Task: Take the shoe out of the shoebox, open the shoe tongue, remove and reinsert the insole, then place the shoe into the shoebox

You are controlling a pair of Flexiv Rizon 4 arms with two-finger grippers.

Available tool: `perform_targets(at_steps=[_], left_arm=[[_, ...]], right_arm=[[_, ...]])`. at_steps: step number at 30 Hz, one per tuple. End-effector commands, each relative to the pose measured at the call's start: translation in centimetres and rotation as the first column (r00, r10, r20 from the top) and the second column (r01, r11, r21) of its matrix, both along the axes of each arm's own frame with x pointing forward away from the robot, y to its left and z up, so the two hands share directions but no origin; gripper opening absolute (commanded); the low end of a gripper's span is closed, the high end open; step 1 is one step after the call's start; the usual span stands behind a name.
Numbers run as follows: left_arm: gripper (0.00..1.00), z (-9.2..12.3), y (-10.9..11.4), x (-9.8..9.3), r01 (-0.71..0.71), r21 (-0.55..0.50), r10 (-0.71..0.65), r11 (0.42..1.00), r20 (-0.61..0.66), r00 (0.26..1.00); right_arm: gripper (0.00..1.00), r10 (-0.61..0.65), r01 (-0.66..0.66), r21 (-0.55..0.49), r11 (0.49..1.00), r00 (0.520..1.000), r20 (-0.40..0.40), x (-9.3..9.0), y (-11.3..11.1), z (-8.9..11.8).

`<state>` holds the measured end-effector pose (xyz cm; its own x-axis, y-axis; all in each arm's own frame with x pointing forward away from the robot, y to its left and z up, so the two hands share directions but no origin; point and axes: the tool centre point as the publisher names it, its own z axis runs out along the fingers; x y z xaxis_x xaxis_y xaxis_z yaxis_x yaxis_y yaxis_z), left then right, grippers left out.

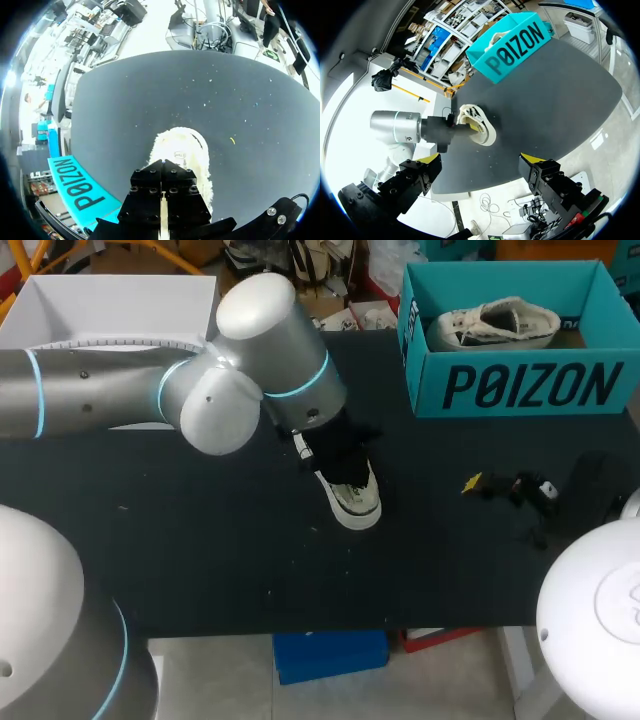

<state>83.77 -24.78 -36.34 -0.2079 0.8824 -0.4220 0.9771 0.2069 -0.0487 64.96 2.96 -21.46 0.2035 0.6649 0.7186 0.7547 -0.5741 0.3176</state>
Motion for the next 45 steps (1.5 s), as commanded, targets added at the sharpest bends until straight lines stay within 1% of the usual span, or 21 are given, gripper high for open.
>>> perform_targets(at_steps=[1, 5, 10, 15, 22, 29, 36, 45], left_arm=[[0.00, 4.1, 4.5, 0.1, -0.043, -0.124, 0.046, 0.991, 0.022, 0.999], [0.00, 5.2, 6.3, 2.2, -0.130, -0.188, 0.139, 0.974, 0.035, 0.990], [0.00, 5.5, 7.6, 4.3, -0.201, -0.202, 0.220, 0.959, 0.077, 0.972], [0.00, 5.4, 7.5, 6.0, -0.232, -0.208, 0.255, 0.950, 0.091, 0.962], [0.00, 4.9, 6.3, 7.5, -0.238, -0.196, 0.260, 0.951, 0.097, 0.961], [0.00, 4.0, 4.7, 8.3, -0.218, -0.176, 0.236, 0.960, 0.090, 0.967], [0.00, 2.7, 3.9, 7.8, -0.202, -0.157, 0.216, 0.967, 0.076, 0.973], [0.00, 1.0, 3.8, 6.4, -0.191, -0.120, 0.199, 0.974, 0.056, 0.978]], right_arm=[[1.00, 0.086, -0.082, 0.043, 0.996, 0.993, -0.076, -0.1, -0.5, -0.2], [1.00, 0.086, -0.082, 0.043, 0.996, 0.993, -0.076, -0.1, -0.5, -0.2], [1.00, 0.086, -0.082, 0.043, 0.996, 0.993, -0.076, -0.1, -0.5, -0.2], [1.00, 0.086, -0.082, 0.043, 0.996, 0.993, -0.076, -0.1, -0.5, -0.2], [1.00, 0.086, -0.082, 0.043, 0.996, 0.993, -0.076, -0.1, -0.5, -0.2], [1.00, 0.086, -0.082, 0.043, 0.996, 0.993, -0.076, -0.1, -0.5, -0.2], [1.00, 0.086, -0.082, 0.043, 0.996, 0.993, -0.076, -0.1, -0.5, -0.2], [1.00, 0.086, -0.082, 0.043, 0.996, 0.993, -0.076, -0.1, -0.5, -0.2]])
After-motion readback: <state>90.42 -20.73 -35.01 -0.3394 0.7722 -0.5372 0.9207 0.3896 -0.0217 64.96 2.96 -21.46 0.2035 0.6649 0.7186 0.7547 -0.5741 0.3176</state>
